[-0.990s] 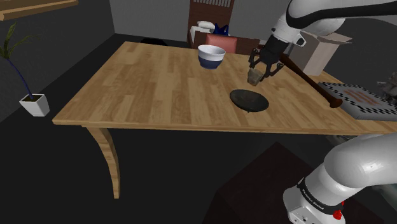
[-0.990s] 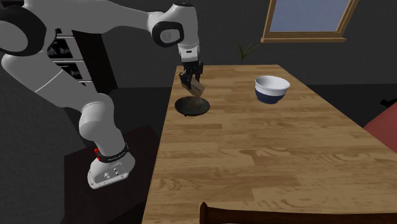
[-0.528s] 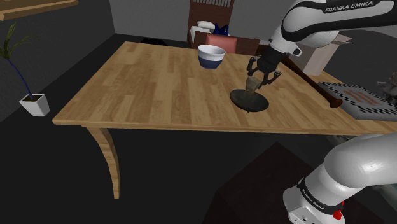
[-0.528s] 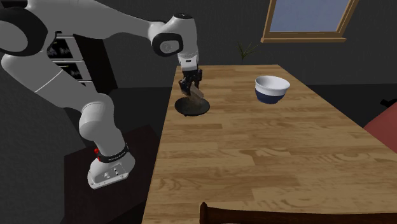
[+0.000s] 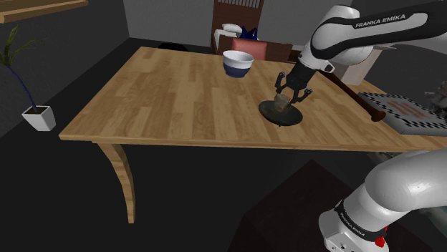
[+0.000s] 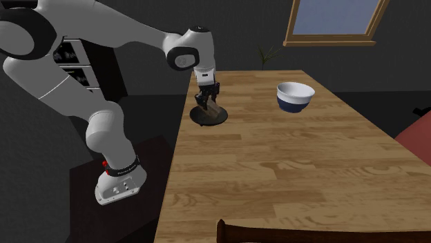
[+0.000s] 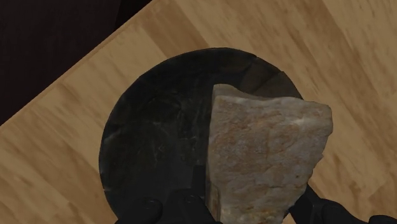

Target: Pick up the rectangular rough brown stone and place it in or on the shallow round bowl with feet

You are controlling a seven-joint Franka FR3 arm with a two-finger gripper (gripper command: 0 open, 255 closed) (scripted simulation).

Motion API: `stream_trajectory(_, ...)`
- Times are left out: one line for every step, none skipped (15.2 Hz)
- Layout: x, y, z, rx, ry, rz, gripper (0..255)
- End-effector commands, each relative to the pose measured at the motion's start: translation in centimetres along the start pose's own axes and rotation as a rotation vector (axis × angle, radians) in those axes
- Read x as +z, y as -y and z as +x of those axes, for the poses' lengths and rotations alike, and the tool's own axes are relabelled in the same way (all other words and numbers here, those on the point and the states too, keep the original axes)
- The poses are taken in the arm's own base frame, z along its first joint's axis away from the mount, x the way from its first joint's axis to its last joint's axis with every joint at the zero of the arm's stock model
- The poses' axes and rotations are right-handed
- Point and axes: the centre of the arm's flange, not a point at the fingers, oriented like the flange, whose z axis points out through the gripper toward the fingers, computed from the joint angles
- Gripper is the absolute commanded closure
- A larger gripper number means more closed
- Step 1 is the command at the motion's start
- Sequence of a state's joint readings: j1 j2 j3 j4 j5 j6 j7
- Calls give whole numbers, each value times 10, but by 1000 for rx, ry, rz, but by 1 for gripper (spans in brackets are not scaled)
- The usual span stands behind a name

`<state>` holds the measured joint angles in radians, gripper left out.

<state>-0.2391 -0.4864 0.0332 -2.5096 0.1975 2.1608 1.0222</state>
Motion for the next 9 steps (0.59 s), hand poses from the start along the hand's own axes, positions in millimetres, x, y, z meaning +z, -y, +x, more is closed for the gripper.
stream_trajectory(0, 0, 0, 0, 0, 1, 255)
stream_trajectory(0, 0, 0, 0, 0, 1, 255)
stream_trajectory(0, 0, 0, 0, 0, 1, 255)
stream_trajectory(0, 0, 0, 0, 0, 1, 255)
stream_trajectory(0, 0, 0, 0, 0, 1, 255)
stream_trajectory(0, 0, 0, 0, 0, 1, 0)
stream_trajectory(0, 0, 0, 0, 0, 1, 0)
stream_trajectory(0, 0, 0, 0, 0, 1, 0)
stream_trajectory(0, 0, 0, 0, 0, 1, 0)
